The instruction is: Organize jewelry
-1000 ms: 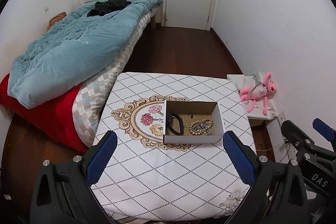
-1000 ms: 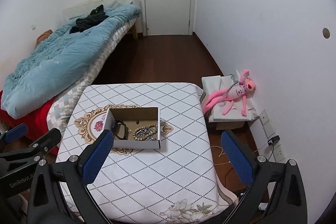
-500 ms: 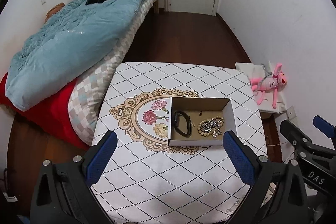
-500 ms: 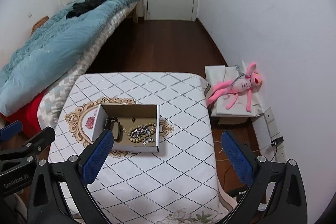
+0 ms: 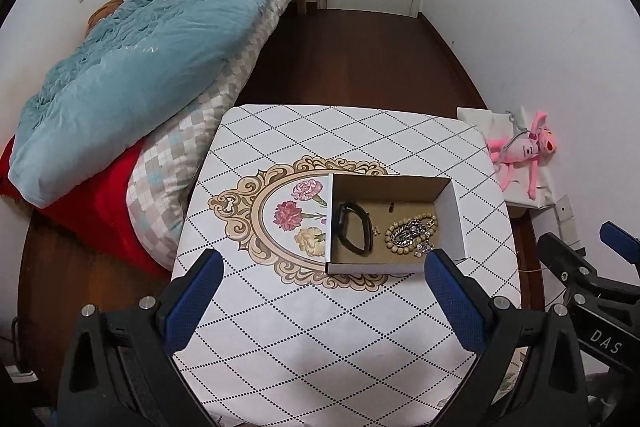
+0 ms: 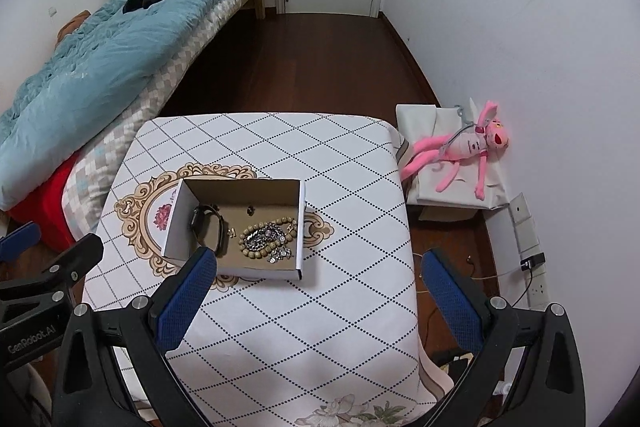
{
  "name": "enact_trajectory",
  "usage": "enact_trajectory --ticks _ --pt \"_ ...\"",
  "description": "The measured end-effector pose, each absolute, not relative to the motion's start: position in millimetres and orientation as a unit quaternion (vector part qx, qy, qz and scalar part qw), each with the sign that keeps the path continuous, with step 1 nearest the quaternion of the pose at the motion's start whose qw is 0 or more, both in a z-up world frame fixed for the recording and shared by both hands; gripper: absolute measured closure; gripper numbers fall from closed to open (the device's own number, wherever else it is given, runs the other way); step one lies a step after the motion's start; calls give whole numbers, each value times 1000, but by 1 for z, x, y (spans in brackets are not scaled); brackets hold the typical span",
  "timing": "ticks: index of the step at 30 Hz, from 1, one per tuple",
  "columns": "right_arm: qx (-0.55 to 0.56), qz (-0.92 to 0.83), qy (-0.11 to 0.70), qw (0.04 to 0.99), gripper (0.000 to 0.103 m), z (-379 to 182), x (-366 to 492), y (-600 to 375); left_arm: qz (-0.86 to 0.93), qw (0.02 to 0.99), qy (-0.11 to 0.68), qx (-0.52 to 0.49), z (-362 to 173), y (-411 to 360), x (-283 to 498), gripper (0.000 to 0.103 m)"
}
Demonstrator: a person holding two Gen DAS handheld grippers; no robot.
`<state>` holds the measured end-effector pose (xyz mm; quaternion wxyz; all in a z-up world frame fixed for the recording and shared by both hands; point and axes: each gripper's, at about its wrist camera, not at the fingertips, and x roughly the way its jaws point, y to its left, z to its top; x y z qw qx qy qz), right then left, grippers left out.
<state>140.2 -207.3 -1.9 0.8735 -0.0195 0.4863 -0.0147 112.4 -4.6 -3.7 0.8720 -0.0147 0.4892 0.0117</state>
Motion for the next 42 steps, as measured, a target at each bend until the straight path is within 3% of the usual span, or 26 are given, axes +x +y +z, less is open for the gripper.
enact_trajectory --ticks 42 --pt "-23 -13 499 866 0 -10 139 -205 16 873 487 4 -9 -4 110 0"
